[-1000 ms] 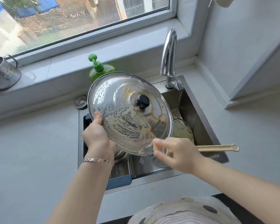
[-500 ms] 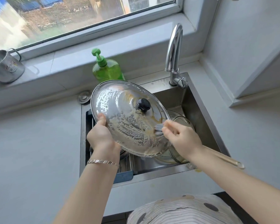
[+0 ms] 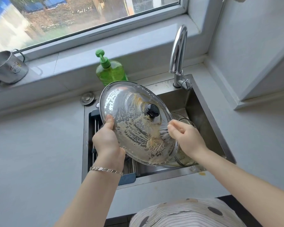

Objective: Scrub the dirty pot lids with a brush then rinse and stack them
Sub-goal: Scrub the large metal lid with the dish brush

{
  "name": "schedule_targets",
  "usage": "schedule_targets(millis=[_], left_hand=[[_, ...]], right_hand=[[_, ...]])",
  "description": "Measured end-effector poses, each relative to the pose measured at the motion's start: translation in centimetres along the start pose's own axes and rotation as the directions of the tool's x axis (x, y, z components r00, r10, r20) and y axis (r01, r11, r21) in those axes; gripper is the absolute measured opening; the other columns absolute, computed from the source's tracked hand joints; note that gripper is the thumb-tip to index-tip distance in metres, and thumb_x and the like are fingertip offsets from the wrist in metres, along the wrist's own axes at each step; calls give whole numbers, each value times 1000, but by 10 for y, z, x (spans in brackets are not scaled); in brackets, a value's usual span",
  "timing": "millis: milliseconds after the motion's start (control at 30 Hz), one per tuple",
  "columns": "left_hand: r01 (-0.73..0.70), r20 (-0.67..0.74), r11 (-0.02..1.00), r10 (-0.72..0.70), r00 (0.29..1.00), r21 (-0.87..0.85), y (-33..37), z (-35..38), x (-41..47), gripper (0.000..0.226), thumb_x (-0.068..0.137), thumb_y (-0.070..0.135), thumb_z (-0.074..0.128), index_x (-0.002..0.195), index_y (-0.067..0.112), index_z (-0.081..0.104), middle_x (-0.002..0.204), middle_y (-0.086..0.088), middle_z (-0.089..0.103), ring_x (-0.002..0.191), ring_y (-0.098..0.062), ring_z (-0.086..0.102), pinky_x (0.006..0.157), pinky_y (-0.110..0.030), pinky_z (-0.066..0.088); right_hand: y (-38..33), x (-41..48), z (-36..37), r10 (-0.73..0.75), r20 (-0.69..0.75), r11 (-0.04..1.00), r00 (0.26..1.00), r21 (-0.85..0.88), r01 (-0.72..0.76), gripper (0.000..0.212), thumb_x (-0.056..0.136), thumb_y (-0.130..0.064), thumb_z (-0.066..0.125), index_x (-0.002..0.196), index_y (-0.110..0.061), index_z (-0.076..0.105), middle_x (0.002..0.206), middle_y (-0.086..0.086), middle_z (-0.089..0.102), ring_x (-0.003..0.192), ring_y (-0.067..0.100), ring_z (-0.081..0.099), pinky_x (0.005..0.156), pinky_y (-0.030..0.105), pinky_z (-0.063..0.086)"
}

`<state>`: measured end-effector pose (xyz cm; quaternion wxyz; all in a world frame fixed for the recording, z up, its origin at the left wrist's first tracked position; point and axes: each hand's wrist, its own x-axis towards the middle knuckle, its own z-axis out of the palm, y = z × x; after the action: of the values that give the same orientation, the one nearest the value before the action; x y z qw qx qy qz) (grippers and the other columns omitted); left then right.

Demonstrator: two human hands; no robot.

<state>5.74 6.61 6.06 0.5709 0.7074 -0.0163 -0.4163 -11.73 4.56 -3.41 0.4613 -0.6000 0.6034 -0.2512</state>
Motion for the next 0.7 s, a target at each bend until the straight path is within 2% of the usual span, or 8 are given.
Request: schedule_targets(millis=[67,167,200,333,433,500,600,700], left_hand=[[-8,-5,1000,8,1000,20,-5,0,1,22,89,33,63,74,17,64,73,6,63,63,-7,59,53,-25,42],[-2,-1,1000,2,1000,30,-7,0,4,23,89,32,64,71,17,62,65,6,61,54,-6,59,49,-21,43],[8,4,1000,-8,1000,23,-7,-1,4,22,89,31,63,72,17,63,66,7,62,54,-5,59,49,-21,43],[1,31,1000,-1,1000,4,-8,-3,4,24,90,28,62,68,17,62,62,9,62,55,-4,61,47,-18,44],[-41,32,999,41,999,7,-8,-3,4,25,89,27,63,67,15,63,56,9,63,44,-1,60,38,-11,42],[-48,38,999,47,998,12,-7,-5,6,24,89,27,64,69,15,64,60,7,64,50,-4,62,40,-13,44],[-41,56,999,40,998,21,-9,-7,6,22,90,26,63,70,15,64,65,4,65,53,-7,62,40,-15,45],[-46,62,997,43,997,56,-14,-6,3,23,90,25,63,70,13,60,69,0,61,60,-13,60,50,-21,49]], right_hand=[[1,5,2,49,-42,999,998,-13,-49,25,91,-48,47,101,-33,65,96,-11,69,99,14,62,87,34,47],[-19,-14,11,-124,85,990,989,-51,128,21,91,-45,49,91,-28,62,61,-8,53,62,13,50,63,30,41],[-20,-17,10,-141,113,988,983,-40,147,21,91,-45,49,91,-28,61,59,-6,51,58,13,47,61,30,40],[-4,11,-5,103,-9,995,995,18,-102,20,91,-45,47,84,-35,63,91,-12,68,97,15,61,86,35,47],[-16,3,4,-20,43,1000,999,0,20,23,91,-44,48,75,-34,61,79,-16,66,85,10,60,77,33,46],[-29,-9,9,-89,111,996,990,22,87,21,90,-45,50,83,-30,63,79,-14,67,81,9,60,75,32,46],[-18,6,6,10,49,999,999,41,-12,23,91,-44,49,77,-33,64,71,-18,64,79,9,59,77,32,47],[-17,11,6,94,11,996,996,-11,-93,22,91,-43,48,86,-33,66,90,-13,69,95,16,61,86,35,48]])
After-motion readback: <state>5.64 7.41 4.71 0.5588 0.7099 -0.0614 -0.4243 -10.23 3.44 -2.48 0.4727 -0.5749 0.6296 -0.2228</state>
